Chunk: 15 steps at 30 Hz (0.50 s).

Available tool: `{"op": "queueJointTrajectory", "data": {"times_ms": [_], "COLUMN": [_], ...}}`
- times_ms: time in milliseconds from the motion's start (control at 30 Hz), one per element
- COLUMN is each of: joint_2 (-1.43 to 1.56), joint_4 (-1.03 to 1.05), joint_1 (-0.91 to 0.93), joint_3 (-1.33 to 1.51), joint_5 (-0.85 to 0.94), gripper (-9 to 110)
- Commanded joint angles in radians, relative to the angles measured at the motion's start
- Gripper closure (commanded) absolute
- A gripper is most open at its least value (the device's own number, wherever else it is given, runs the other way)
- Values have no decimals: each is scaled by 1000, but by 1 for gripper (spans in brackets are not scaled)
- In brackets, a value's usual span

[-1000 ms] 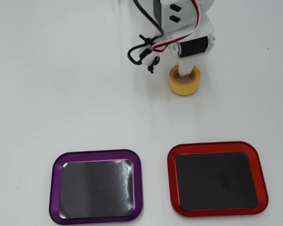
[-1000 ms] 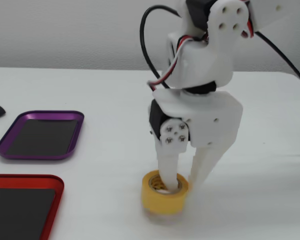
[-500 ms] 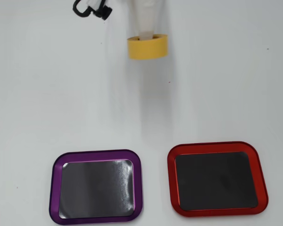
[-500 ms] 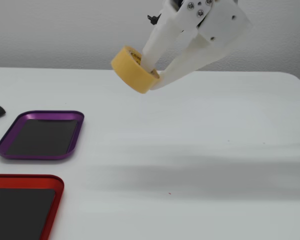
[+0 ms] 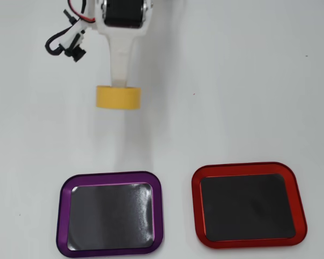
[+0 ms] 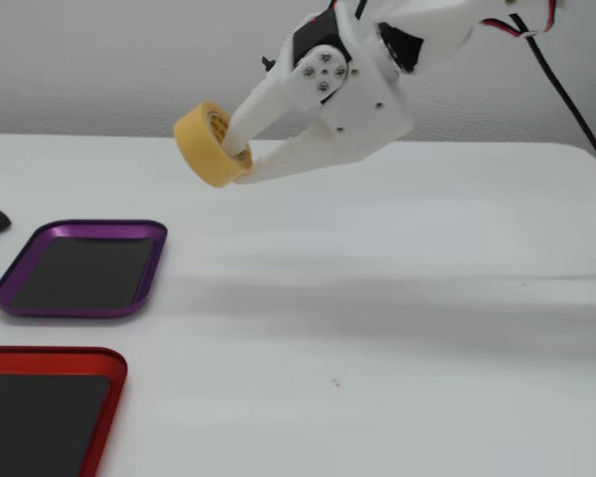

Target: Grasp a tape and put it in the right purple dish.

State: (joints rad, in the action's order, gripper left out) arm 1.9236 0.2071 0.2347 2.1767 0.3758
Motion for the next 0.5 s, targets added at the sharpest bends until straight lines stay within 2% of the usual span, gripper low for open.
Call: {"op": "queueJointTrajectory", "data": {"times_ms": [0,467], "joint_2": [-132,-569], "joint_4": [-18,414], "joint_1": [18,12], "joint_3": [-160,-785], "joint_5": [-64,-81], "gripper": [102,102]}}
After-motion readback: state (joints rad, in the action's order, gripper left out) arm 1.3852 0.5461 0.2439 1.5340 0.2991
